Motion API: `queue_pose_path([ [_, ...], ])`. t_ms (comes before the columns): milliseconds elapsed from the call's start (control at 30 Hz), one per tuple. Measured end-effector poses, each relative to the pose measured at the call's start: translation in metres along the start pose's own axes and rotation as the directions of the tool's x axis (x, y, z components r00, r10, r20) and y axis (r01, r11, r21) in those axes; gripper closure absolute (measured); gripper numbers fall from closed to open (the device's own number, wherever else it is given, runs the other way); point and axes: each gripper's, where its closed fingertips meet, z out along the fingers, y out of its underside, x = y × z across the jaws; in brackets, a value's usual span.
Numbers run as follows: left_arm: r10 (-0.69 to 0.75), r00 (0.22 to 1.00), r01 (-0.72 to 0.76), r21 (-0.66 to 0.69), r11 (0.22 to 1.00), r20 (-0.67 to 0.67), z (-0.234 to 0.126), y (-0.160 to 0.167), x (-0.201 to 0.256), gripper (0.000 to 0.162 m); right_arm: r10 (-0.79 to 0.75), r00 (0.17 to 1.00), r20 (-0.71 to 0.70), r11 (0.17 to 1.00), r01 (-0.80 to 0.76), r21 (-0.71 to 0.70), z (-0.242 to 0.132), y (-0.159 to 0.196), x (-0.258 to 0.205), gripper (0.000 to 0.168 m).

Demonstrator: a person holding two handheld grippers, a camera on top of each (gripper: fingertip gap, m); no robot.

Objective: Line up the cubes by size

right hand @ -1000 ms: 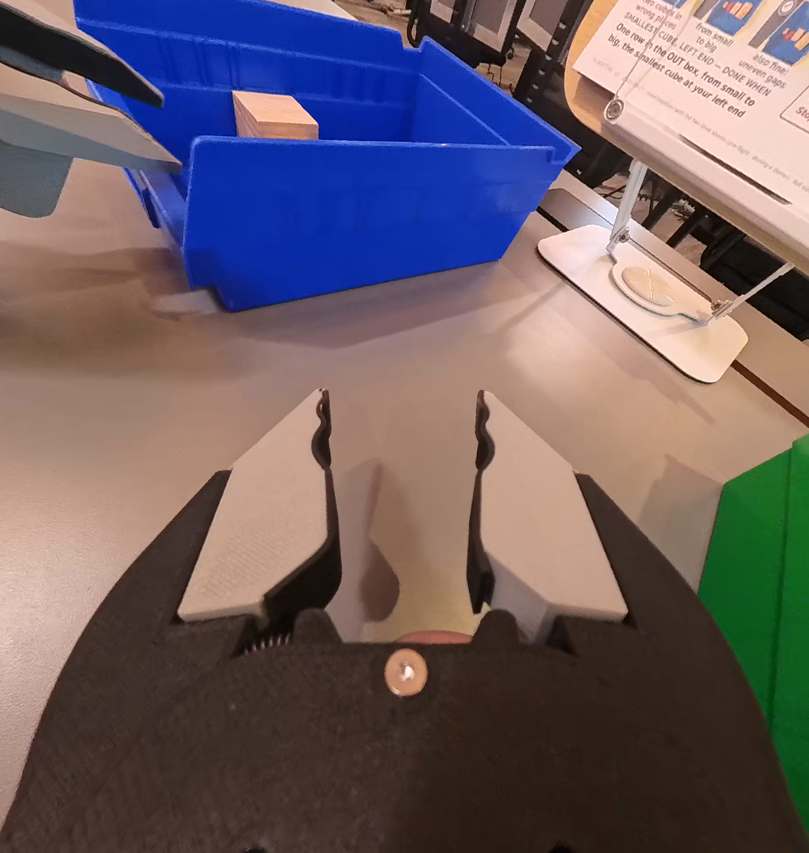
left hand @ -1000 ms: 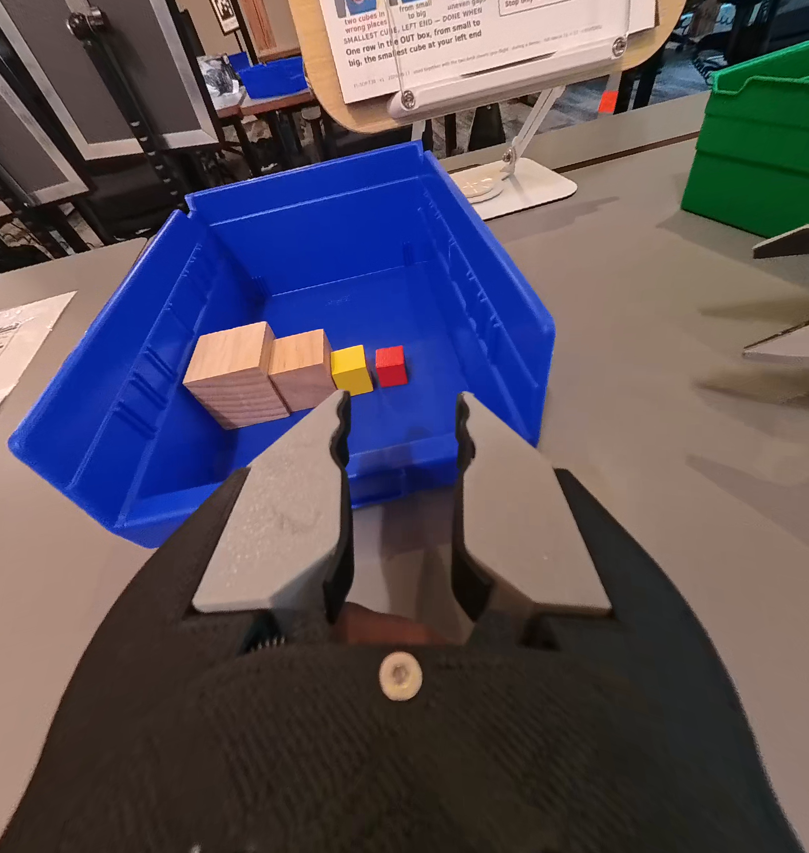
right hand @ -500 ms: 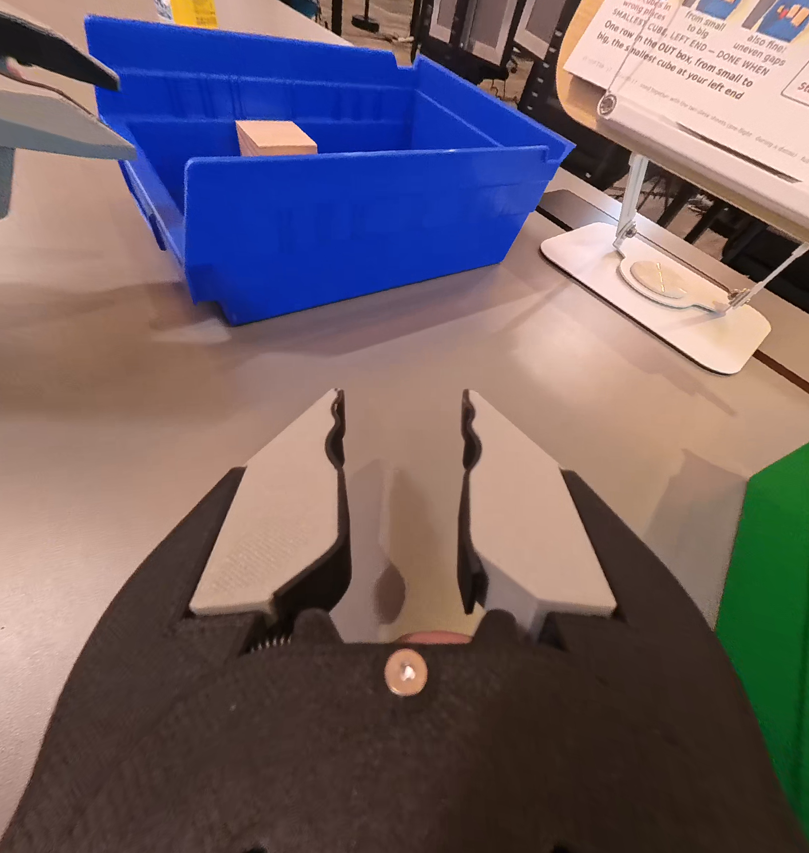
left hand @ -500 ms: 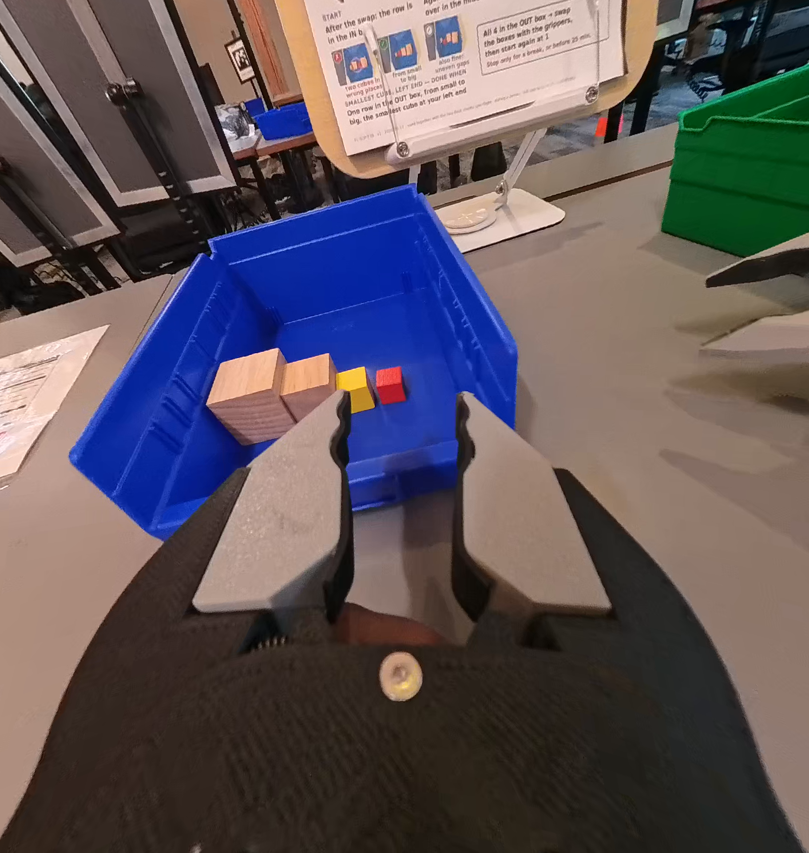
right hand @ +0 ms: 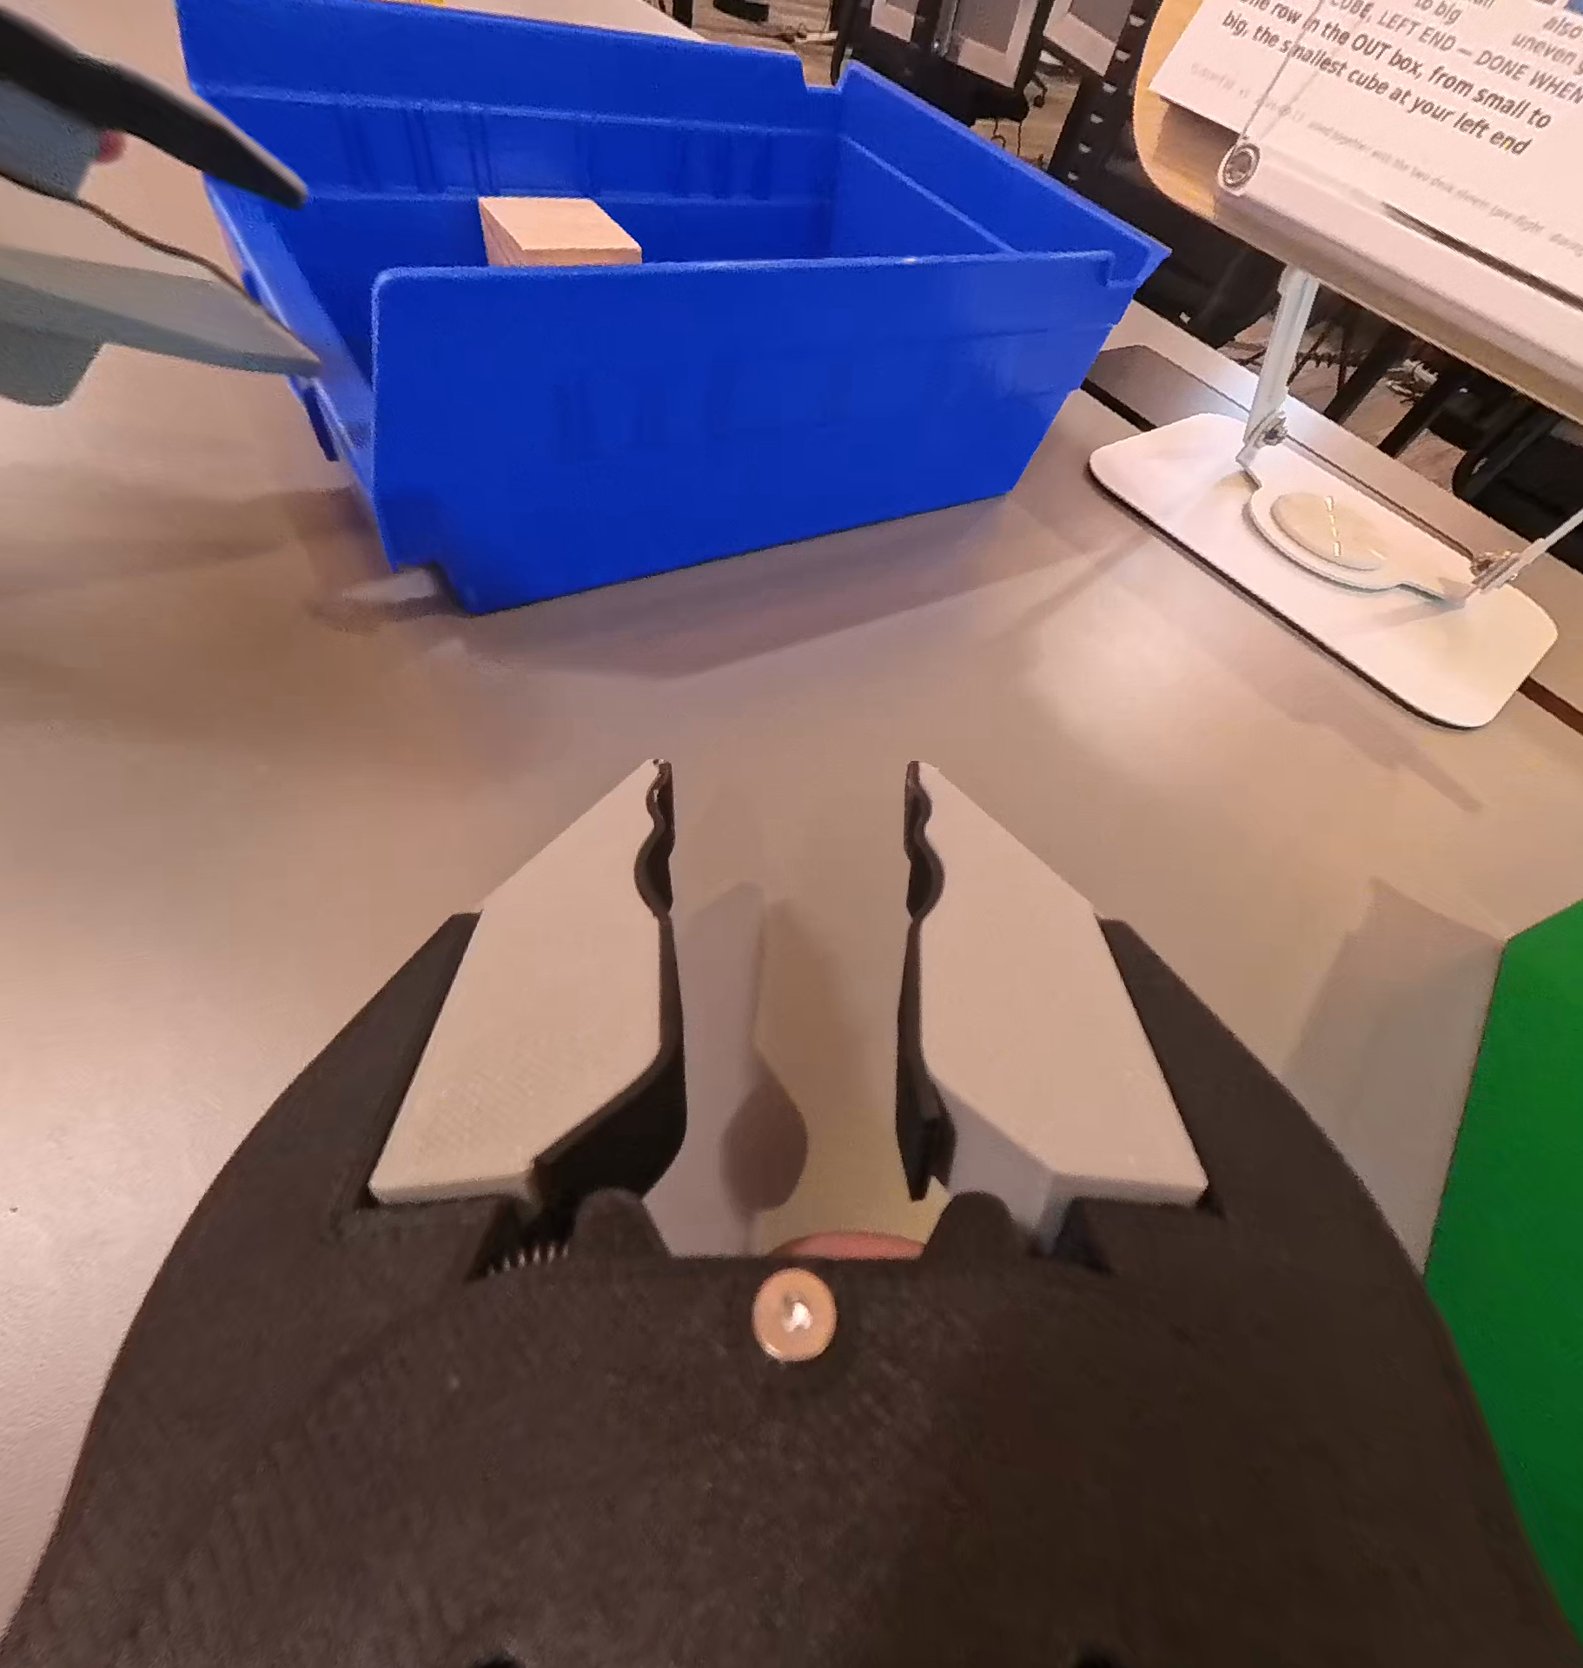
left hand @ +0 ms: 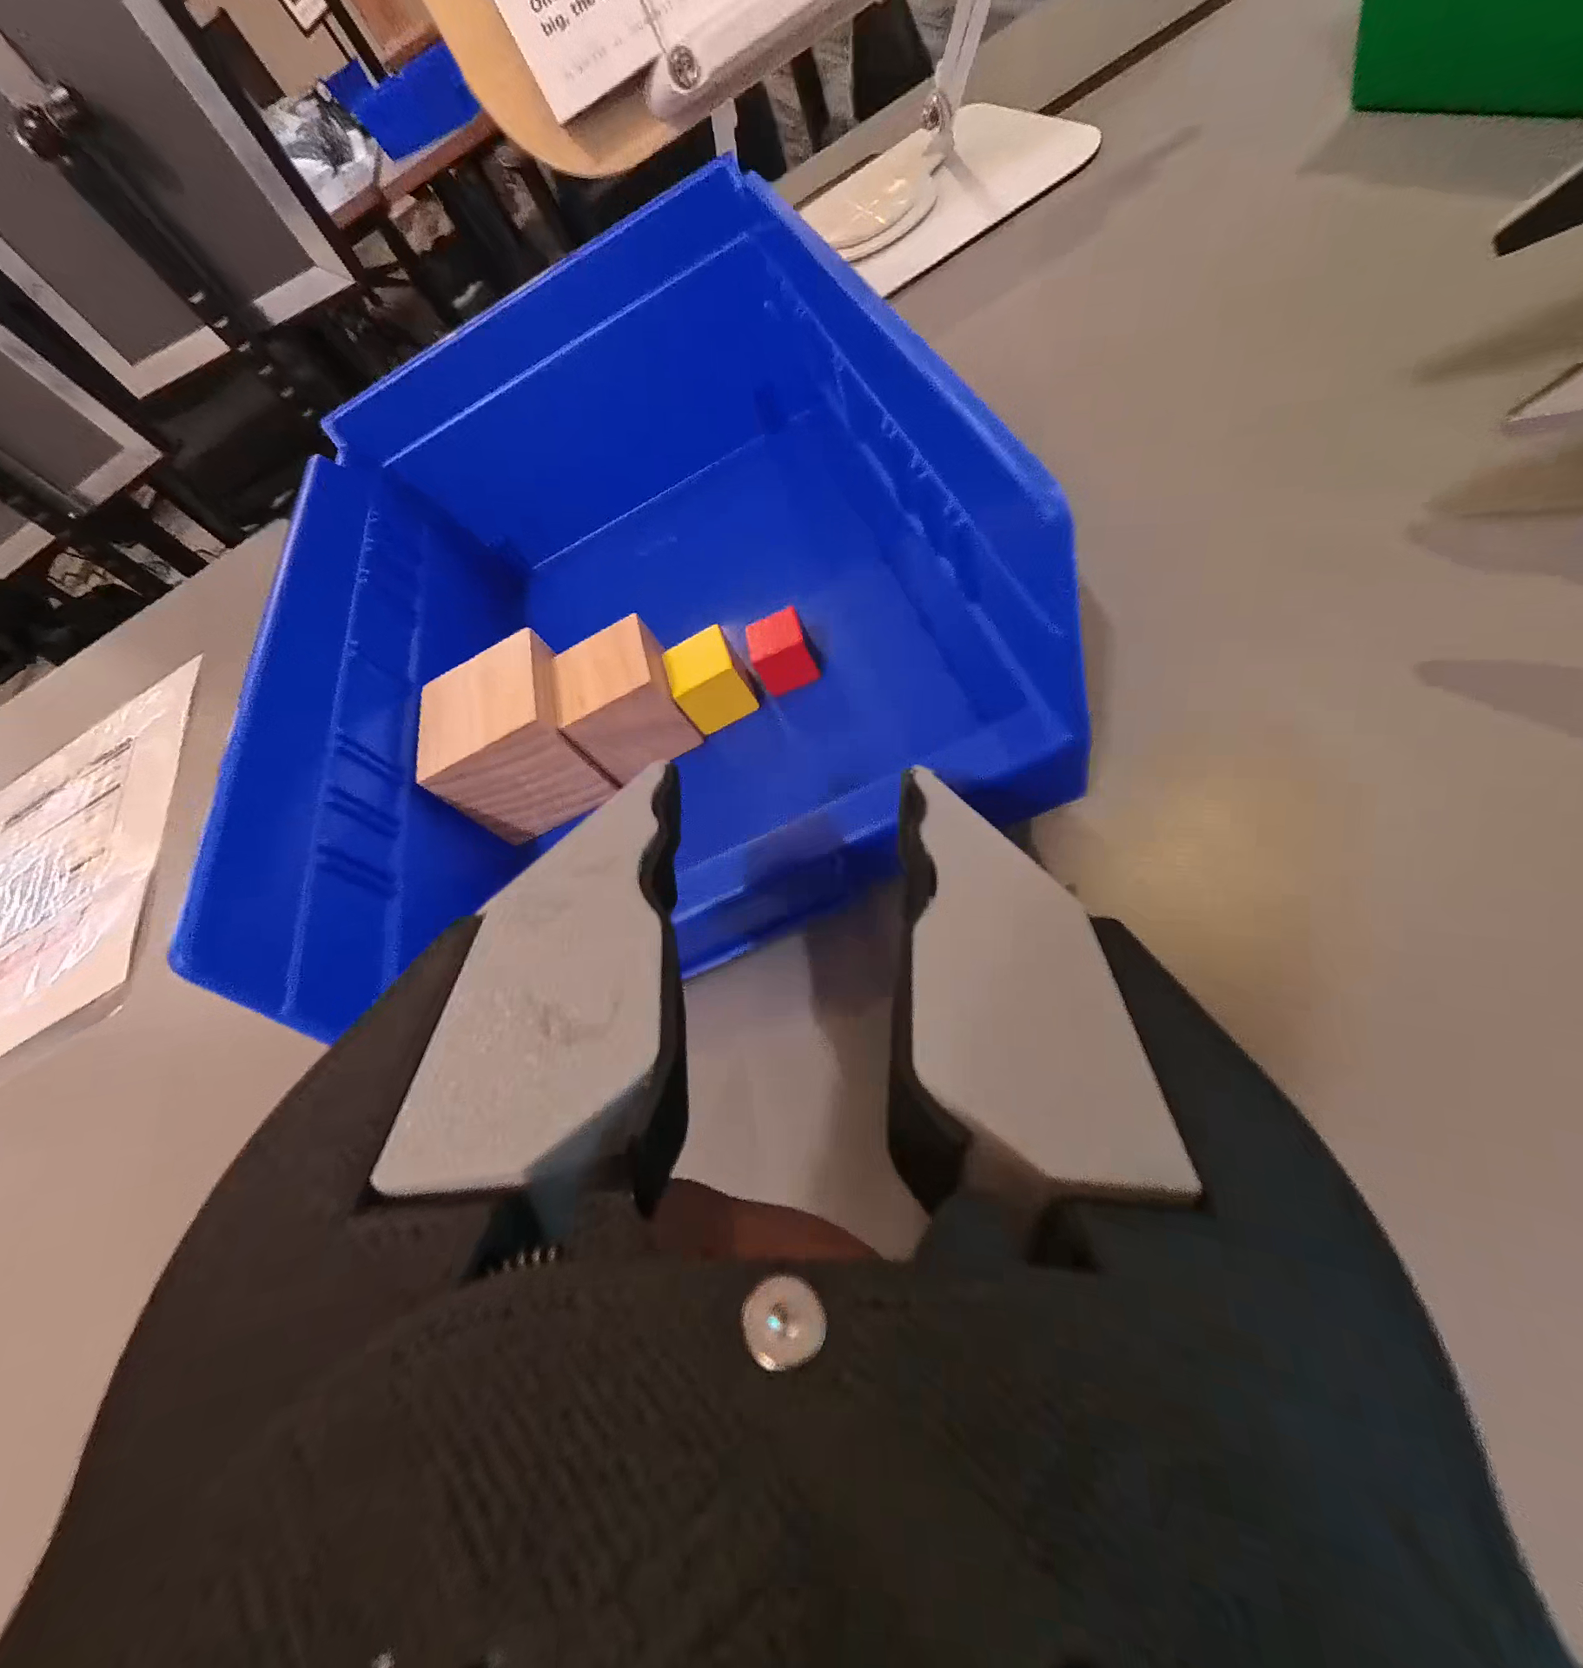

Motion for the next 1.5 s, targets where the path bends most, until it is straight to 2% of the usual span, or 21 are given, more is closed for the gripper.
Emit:
queue_pose_path([
  [233, 0.005, 0.997, -0.003, 0.017, 1.000, -0.080, 0.020, -0.031, -0.035, 0.116, -0.001, 1.000, -0.001, 1.000, 0.001, 0.010, -0.002, -0.004, -0.001, 0.119],
  [333, 0.093, 0.990, -0.096, -0.015, 0.995, -0.106, 0.038, -0.033, -0.040, 0.115, -0.001, 1.000, 0.003, 1.000, 0.001, 0.001, -0.002, -0.002, -0.002, 0.119],
  [400, 0.179, 0.968, -0.183, -0.010, 0.983, -0.175, 0.049, -0.035, -0.034, 0.113, -0.005, 1.000, 0.003, 1.000, 0.005, 0.002, -0.002, -0.002, -0.003, 0.119],
  [467, 0.294, 0.917, -0.299, 0.024, 0.954, -0.268, 0.057, -0.037, -0.023, 0.112, -0.007, 1.000, 0.010, 1.000, 0.007, 0.003, -0.001, -0.003, -0.005, 0.119],
  [600, 0.520, 0.721, -0.570, 0.035, 0.821, -0.458, 0.070, -0.017, -0.003, 0.106, -0.019, 1.000, 0.018, 1.000, 0.019, -0.010, 0.001, -0.001, -0.009, 0.118],
  [800, 0.542, 0.584, -0.691, -0.020, 0.723, -0.605, 0.089, -0.011, 0.003, 0.111, -0.015, 0.999, 0.029, 1.000, 0.015, 0.002, -0.001, -0.003, -0.011, 0.118],
  [933, 0.525, 0.513, -0.763, -0.081, 0.641, -0.679, 0.100, 0.008, 0.006, 0.114, -0.016, 0.999, 0.038, 1.000, 0.015, 0.014, -0.003, -0.005, -0.014, 0.118],
  [1033, 0.525, 0.500, -0.784, -0.102, 0.613, -0.688, 0.110, 0.014, 0.002, 0.114, 0.004, 0.998, 0.063, 1.000, -0.005, 0.012, -0.002, -0.004, -0.017, 0.118],
  [1233, 0.477, 0.484, -0.784, -0.122, 0.608, -0.733, 0.118, 0.023, 0.003, 0.118, 0.034, 0.994, 0.101, 0.999, -0.035, 0.002, 0.000, -0.002, -0.023, 0.118],
  [1267, 0.460, 0.481, -0.774, -0.115, 0.623, -0.747, 0.117, 0.023, 0.006, 0.128, 0.031, 0.995, 0.100, 1.000, -0.031, -0.001, 0.000, -0.002, -0.023, 0.118],
  [1367, 0.432, 0.484, -0.754, -0.113, 0.647, -0.761, 0.118, 0.023, 0.010, 0.140, 0.020, 0.995, 0.093, 1.000, -0.020, -0.006, 0.001, -0.001, -0.023, 0.118],
  [1500, 0.528, 0.529, -0.760, -0.094, 0.643, -0.664, 0.127, 0.015, -0.005, 0.143, 0.002, 0.998, 0.065, 1.000, -0.003, 0.009, -0.001, -0.003, -0.019, 0.118],
])
